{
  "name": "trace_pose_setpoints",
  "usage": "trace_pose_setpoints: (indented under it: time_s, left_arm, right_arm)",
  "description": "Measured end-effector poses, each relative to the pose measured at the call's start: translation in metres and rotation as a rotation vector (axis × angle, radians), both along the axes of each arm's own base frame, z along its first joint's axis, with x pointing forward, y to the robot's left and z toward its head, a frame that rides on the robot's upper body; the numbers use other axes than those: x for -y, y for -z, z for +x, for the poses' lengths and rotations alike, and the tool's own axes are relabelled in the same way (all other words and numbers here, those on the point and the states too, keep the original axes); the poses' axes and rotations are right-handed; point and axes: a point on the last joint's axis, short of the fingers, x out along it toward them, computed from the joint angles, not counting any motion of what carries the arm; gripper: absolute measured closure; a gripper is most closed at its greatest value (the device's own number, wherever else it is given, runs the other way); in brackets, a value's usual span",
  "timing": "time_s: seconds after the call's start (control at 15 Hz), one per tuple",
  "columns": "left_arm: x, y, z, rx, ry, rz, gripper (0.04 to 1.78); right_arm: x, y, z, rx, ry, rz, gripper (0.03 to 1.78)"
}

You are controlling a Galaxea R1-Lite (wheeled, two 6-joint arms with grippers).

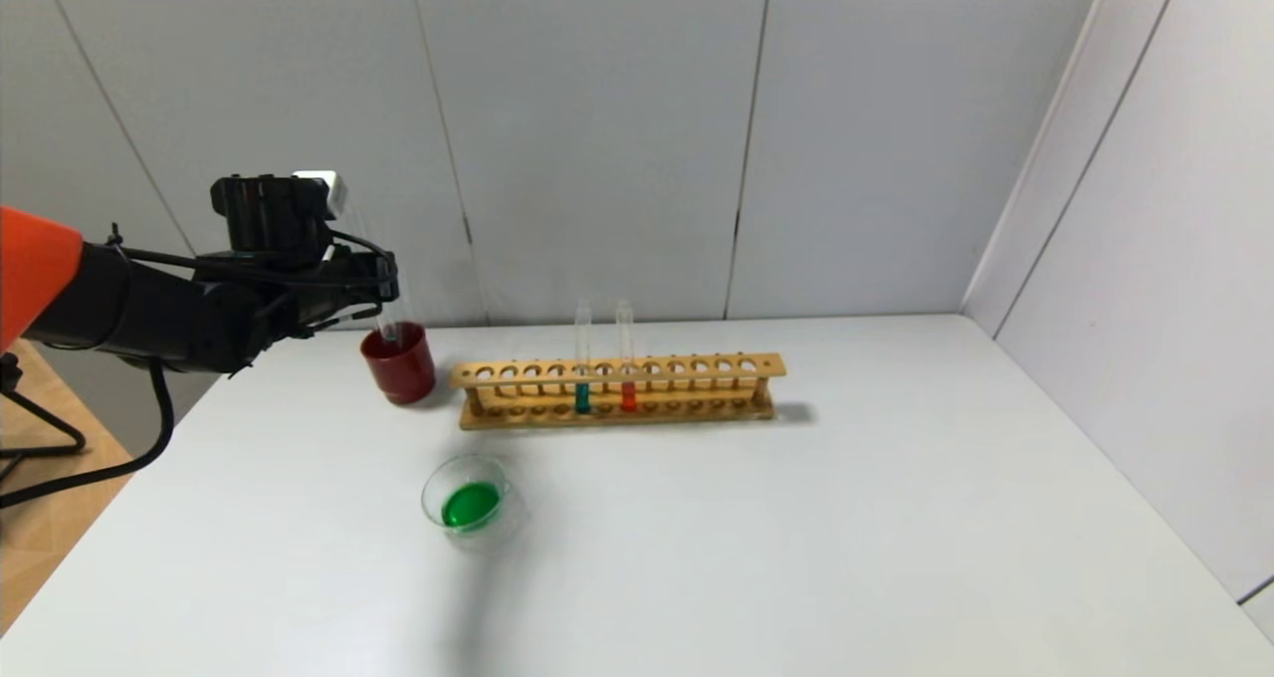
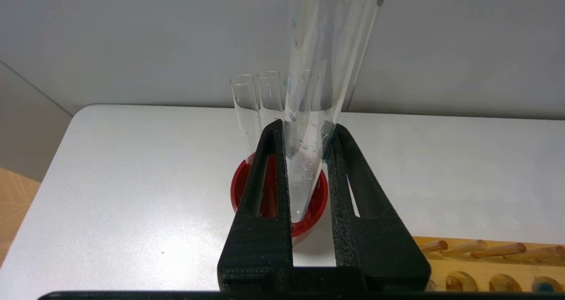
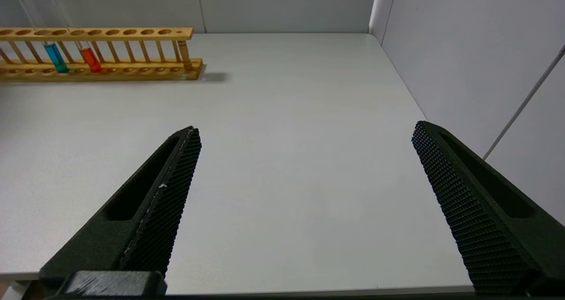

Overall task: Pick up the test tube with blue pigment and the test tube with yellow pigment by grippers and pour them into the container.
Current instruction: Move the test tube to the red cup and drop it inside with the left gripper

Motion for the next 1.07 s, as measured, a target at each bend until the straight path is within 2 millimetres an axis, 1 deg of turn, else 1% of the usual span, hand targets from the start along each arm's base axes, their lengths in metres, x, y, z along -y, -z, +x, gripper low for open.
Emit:
trace_pose_setpoints:
  time_s: [0.6,0.87,1.0,1.07]
  left_arm:
    - [-0.010,0.019,0.009,-0.026,-0.024,0.009,1.52]
    - [-0.010,0.025,0.012,-0.018,-0.020,0.018,1.52]
    - [-0.010,0.026,0.013,-0.020,-0.021,0.020,1.45]
    - [-0.010,0.026,0.013,-0.021,-0.020,0.020,1.38]
  right_arm:
    - [0.000,0.000,0.000,0.000,0.000,0.000,0.06]
    - [0.000,0.000,0.000,0.000,0.000,0.000,0.06]
    - [0.000,0.000,0.000,0.000,0.000,0.000,0.06]
    - [0.000,0.000,0.000,0.000,0.000,0.000,0.06]
